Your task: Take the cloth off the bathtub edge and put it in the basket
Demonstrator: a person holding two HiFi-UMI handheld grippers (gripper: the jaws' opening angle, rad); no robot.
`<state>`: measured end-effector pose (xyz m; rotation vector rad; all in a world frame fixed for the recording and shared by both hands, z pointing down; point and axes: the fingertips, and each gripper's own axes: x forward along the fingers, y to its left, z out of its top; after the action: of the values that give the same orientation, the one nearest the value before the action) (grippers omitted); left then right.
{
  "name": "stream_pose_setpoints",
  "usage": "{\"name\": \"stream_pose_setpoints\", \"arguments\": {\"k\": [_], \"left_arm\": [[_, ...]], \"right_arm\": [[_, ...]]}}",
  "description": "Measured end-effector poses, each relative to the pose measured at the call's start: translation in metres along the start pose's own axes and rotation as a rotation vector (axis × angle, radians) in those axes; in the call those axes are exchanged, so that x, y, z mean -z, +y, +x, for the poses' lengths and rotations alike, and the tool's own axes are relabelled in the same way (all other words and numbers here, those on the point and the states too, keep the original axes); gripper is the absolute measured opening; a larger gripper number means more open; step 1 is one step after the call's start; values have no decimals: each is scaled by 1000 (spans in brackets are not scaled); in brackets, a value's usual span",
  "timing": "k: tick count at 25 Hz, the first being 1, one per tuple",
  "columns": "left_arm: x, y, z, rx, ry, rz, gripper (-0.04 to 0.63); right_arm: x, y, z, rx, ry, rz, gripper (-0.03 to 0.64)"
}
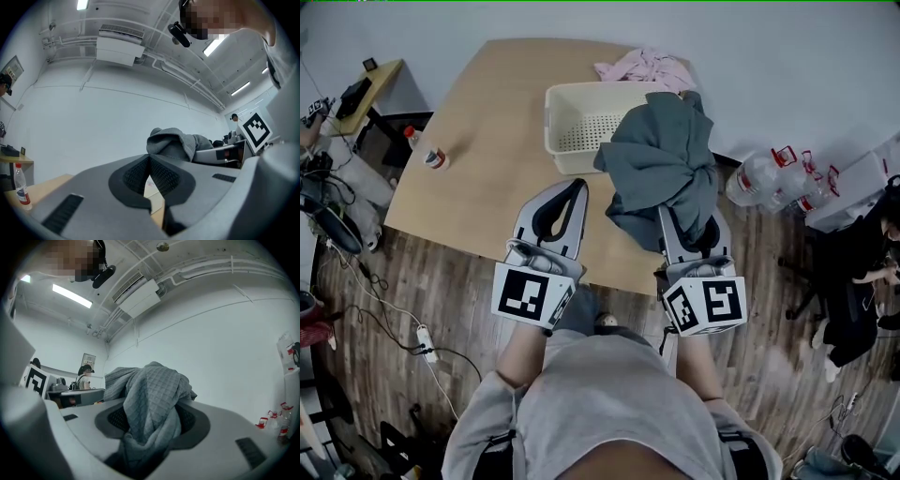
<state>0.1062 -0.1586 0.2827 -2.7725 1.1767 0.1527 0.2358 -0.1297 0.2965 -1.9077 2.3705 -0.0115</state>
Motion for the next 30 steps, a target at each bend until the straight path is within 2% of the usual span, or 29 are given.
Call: {"name": "stream_pose_setpoints", "arguments": {"k": [12,30], "left_arm": [[5,32,41,6,-9,-5,-3],[25,112,105,-39,4,-16,-3]], "right_arm": [[-7,-15,51,-2,-7,-22,216],[-46,-38,173,-58,-71,-95,216]]}}
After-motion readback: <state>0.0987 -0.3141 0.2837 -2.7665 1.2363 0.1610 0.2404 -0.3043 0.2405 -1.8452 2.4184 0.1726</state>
